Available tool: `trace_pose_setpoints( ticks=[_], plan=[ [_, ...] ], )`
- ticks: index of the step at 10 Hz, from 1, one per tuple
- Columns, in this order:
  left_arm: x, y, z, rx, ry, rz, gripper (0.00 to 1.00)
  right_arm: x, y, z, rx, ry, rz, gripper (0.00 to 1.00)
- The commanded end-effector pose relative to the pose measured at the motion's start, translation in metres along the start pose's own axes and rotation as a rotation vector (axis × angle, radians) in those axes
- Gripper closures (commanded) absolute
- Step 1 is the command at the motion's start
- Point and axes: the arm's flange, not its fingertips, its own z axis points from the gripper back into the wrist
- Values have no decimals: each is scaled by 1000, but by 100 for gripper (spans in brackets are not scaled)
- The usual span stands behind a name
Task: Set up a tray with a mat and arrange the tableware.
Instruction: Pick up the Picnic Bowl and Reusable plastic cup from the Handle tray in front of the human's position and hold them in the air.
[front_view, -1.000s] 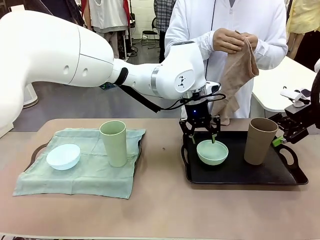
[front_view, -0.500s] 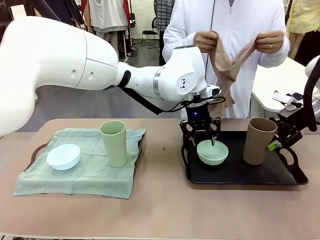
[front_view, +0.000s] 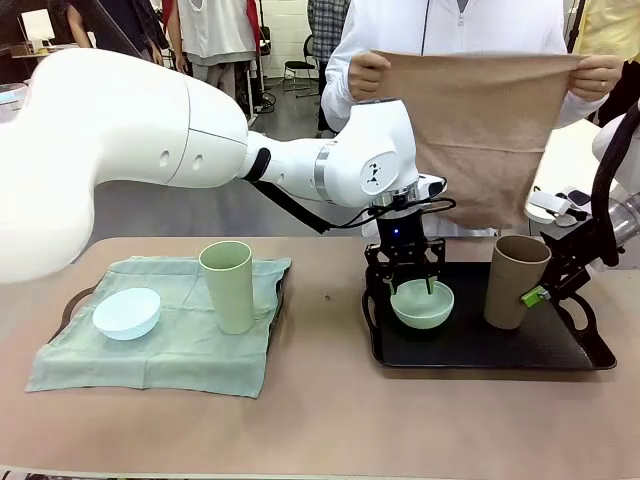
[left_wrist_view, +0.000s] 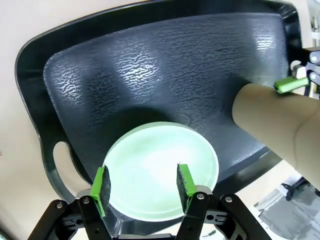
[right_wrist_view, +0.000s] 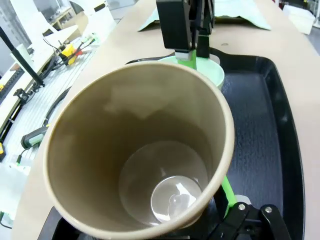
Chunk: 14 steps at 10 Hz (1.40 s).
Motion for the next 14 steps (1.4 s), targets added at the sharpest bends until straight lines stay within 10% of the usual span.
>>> trace_pose_setpoints(
  ticks=[1,14],
  plan=[
    [9,-2,-1,60,15,23,30,-2,-2,-8,-3,15,11,0],
    [1,2,-3,111,46,33,30,3,-9,-12,-3,-19,27,0]
  ],
)
